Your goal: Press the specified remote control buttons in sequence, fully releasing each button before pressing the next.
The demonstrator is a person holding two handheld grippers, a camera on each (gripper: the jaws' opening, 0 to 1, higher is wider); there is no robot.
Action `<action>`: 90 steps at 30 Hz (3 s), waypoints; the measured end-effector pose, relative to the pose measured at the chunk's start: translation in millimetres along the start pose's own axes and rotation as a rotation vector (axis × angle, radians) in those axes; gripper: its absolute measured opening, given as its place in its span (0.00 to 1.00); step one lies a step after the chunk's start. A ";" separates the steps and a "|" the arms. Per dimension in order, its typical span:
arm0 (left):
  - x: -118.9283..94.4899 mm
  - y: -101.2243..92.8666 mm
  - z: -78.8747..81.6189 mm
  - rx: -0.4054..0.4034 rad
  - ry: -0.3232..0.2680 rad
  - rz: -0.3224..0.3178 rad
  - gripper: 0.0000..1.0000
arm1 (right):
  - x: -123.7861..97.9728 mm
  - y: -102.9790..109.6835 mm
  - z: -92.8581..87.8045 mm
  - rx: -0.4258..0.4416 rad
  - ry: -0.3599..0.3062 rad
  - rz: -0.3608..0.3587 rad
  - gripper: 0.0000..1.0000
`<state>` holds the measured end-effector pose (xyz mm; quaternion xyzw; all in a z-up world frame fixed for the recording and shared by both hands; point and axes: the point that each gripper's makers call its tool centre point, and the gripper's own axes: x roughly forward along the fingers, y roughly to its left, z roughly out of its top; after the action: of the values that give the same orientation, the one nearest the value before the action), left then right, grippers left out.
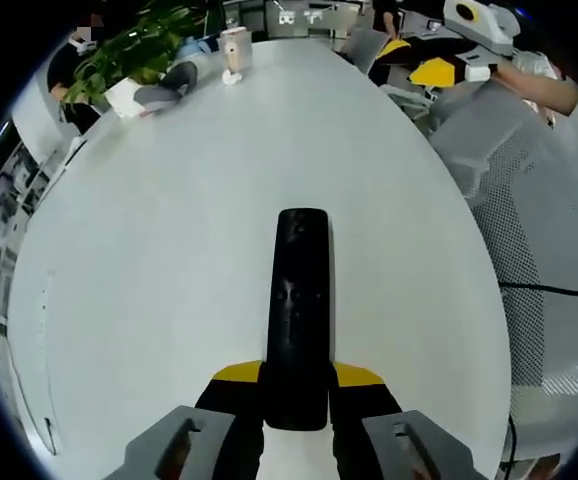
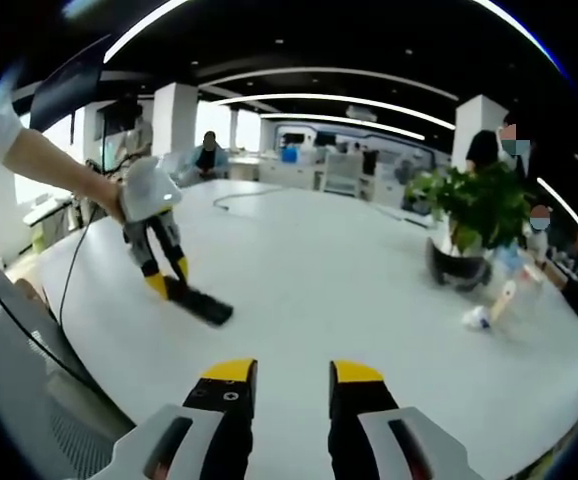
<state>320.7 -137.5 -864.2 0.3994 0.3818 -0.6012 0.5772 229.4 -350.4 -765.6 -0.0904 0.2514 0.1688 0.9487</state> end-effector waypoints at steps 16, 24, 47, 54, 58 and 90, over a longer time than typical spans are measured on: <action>-0.2 -13.4 -0.6 0.015 0.022 -0.008 0.23 | 2.1 7.0 -2.7 -0.005 0.017 0.038 0.20; -0.3 -20.9 -0.4 -0.002 0.013 -0.004 0.23 | 2.2 9.8 -4.3 -0.012 0.026 0.048 0.19; 0.4 -49.6 2.3 -0.023 -0.021 0.007 0.23 | 4.4 18.2 -7.8 -0.040 0.054 0.086 0.16; 0.8 -58.6 3.2 -0.017 -0.023 0.004 0.23 | 4.6 18.8 -8.5 -0.040 0.058 0.088 0.16; 1.1 -63.5 3.8 -0.017 -0.019 0.003 0.23 | 4.5 18.2 -8.4 -0.039 0.056 0.087 0.15; 3.1 -90.0 8.2 -0.035 -0.030 0.011 0.23 | 4.6 21.7 -8.7 -0.053 0.061 0.102 0.15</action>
<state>230.4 -142.5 -864.1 0.3823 0.3816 -0.5972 0.5929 221.4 -331.2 -777.3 -0.1076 0.2798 0.2209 0.9281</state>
